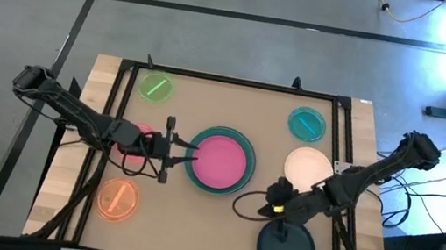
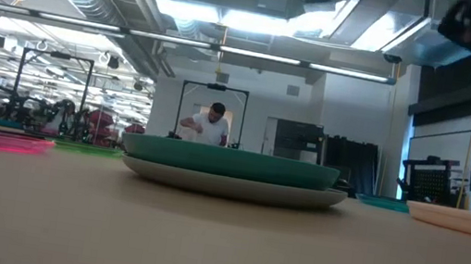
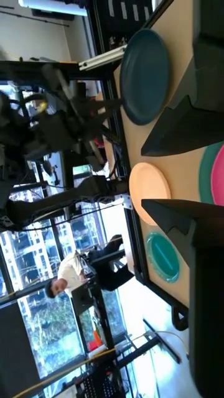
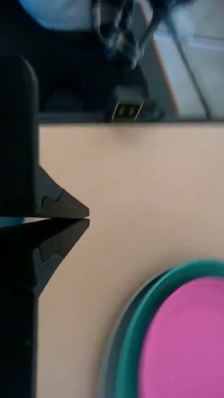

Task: Stack plastic plates
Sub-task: Stack the black plate on top of the pink plate

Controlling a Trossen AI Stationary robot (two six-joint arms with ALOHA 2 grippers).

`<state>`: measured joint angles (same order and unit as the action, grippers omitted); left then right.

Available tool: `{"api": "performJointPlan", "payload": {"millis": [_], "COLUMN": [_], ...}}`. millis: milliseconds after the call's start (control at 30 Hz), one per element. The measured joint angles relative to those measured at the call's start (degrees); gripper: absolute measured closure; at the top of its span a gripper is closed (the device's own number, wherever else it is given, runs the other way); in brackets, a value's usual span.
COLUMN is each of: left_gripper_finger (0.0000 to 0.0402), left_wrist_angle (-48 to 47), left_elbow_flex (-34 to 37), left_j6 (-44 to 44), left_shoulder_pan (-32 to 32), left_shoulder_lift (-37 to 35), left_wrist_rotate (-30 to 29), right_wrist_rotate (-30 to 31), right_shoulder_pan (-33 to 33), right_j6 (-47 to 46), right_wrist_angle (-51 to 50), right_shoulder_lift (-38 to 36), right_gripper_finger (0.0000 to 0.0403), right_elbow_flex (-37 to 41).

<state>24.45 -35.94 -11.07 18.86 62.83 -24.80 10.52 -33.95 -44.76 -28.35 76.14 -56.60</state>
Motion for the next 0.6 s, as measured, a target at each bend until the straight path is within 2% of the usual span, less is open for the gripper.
{"api": "performJointPlan", "payload": {"millis": [300,467,600], "left_gripper_finger": [0.0288,0.0288,0.0288], "left_wrist_angle": [-0.1,-2.2,-2.8], "left_elbow_flex": [0.0,0.0,0.0], "left_j6": [0.0,-0.1,0.0], "left_shoulder_pan": [-0.8,-0.7,-0.7], "left_shoulder_lift": [0.0,0.1,0.1], "left_wrist_rotate": [0.0,-0.1,-0.1], "right_wrist_rotate": [-1.7,-2.7,-5.7], "right_shoulder_pan": [-0.6,-0.6,-0.6], "right_j6": [-11.3,-16.7,-13.3], "right_wrist_angle": [-14.6,-23.2,-24.9], "right_shoulder_lift": [2.1,2.1,2.1], "right_gripper_finger": [0.0393,0.0331,0.0267], "right_elbow_flex": [0.0,0.0,0.0]}}
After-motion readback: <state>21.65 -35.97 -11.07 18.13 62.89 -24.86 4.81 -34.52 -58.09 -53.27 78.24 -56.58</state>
